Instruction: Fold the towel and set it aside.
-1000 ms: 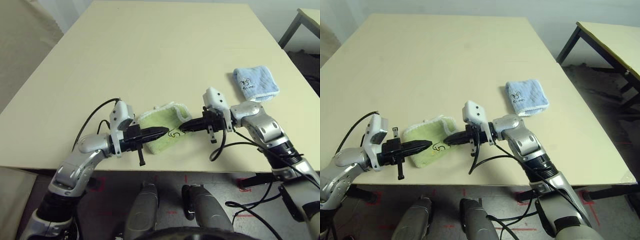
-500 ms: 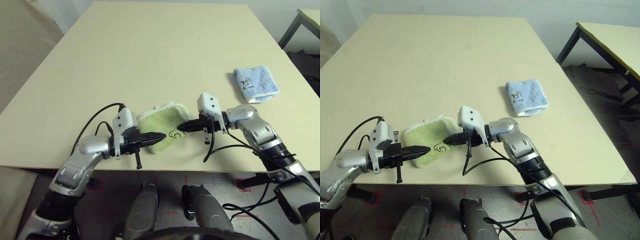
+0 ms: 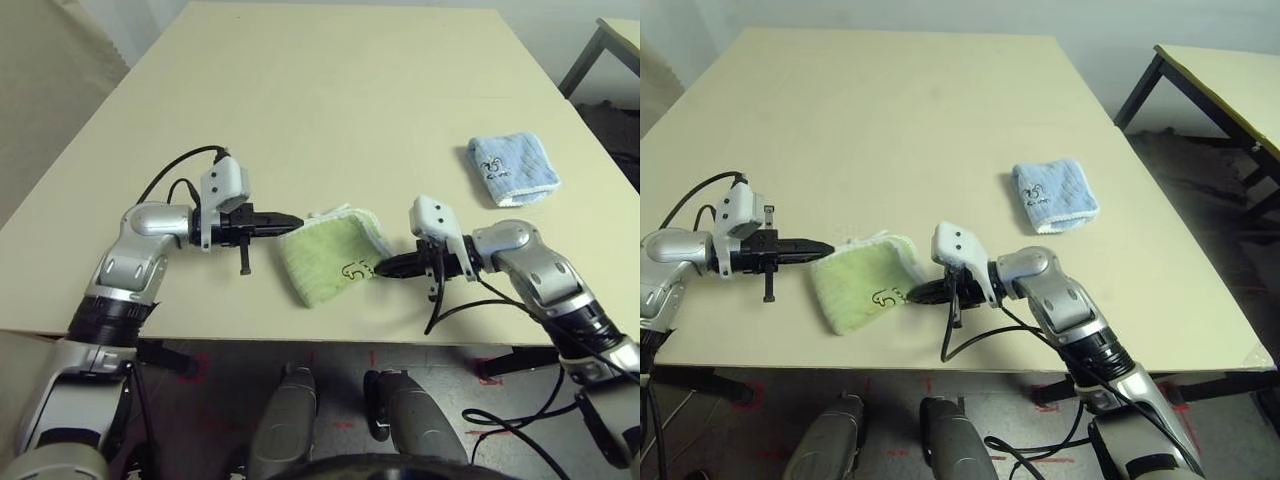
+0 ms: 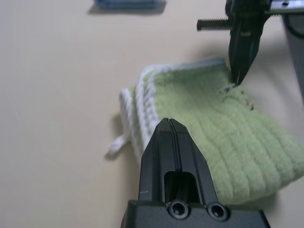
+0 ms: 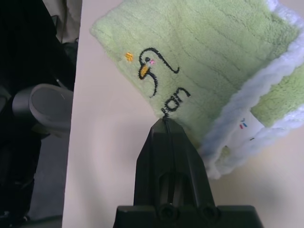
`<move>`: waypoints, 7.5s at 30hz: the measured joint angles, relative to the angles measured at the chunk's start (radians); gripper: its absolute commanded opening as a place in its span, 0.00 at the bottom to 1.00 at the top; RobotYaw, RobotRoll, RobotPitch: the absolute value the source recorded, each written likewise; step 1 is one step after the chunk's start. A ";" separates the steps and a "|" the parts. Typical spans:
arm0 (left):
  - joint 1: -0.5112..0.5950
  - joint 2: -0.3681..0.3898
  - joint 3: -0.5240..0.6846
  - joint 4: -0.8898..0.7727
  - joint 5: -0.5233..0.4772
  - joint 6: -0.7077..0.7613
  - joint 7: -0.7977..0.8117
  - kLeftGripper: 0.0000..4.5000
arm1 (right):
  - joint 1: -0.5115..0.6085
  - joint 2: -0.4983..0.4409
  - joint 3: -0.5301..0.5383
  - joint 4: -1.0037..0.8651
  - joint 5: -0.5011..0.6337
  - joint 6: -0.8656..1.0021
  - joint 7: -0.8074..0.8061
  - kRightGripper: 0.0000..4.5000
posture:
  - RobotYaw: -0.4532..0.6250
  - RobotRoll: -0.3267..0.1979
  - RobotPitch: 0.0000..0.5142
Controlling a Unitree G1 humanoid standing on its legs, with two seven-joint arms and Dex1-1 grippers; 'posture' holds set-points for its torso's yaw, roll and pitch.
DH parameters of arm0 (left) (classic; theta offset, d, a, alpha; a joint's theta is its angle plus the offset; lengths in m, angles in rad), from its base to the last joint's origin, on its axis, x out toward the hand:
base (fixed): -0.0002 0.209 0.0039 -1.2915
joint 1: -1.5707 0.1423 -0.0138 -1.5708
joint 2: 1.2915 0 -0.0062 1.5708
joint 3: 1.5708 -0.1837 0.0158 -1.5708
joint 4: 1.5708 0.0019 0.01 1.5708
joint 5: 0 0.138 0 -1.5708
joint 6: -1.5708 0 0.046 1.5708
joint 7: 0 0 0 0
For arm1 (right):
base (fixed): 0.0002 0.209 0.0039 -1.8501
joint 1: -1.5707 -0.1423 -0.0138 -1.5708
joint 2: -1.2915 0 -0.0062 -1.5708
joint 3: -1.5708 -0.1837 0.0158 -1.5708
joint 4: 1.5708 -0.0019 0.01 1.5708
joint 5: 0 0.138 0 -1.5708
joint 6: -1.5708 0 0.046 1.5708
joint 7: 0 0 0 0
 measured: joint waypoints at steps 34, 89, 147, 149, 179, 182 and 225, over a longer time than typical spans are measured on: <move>0.544 -0.047 0.116 -0.451 -0.064 0.144 0.317 0.00 | -0.251 0.084 -0.050 0.425 -0.029 -0.242 0.058 0.00 | 0.48 0.62 0.28; 0.329 -0.266 0.410 -0.342 -0.890 1.159 1.008 0.90 | -0.216 0.107 -0.070 0.313 -0.020 -0.185 0.014 1.00 | 0.45 0.62 0.26; 0.142 -0.026 -0.102 -0.208 -0.033 0.182 0.055 0.00 | -0.162 0.232 -0.019 0.223 -0.017 -0.092 -0.107 0.00 | 0.45 0.62 0.29; 0.144 -0.026 -0.104 -0.164 0.009 0.121 0.052 0.00 | -0.154 0.232 -0.005 0.247 -0.034 -0.101 -0.110 0.00 | 0.46 0.62 0.29; -0.097 -0.018 0.038 0.005 -0.052 0.265 0.106 0.00 | -0.340 0.239 -0.134 0.350 0.006 -0.012 -0.219 0.00 | 0.46 0.62 0.26; -0.117 -0.125 -0.013 0.112 0.001 0.216 0.129 0.00 | -0.346 0.289 -0.119 0.487 -0.048 -0.076 -0.272 0.00 | 0.45 0.62 0.26; -0.183 -0.246 -0.010 0.335 0.175 0.111 0.275 0.00 | -0.373 0.452 -0.151 0.600 -0.065 -0.091 -0.378 0.00 | 0.46 0.62 0.27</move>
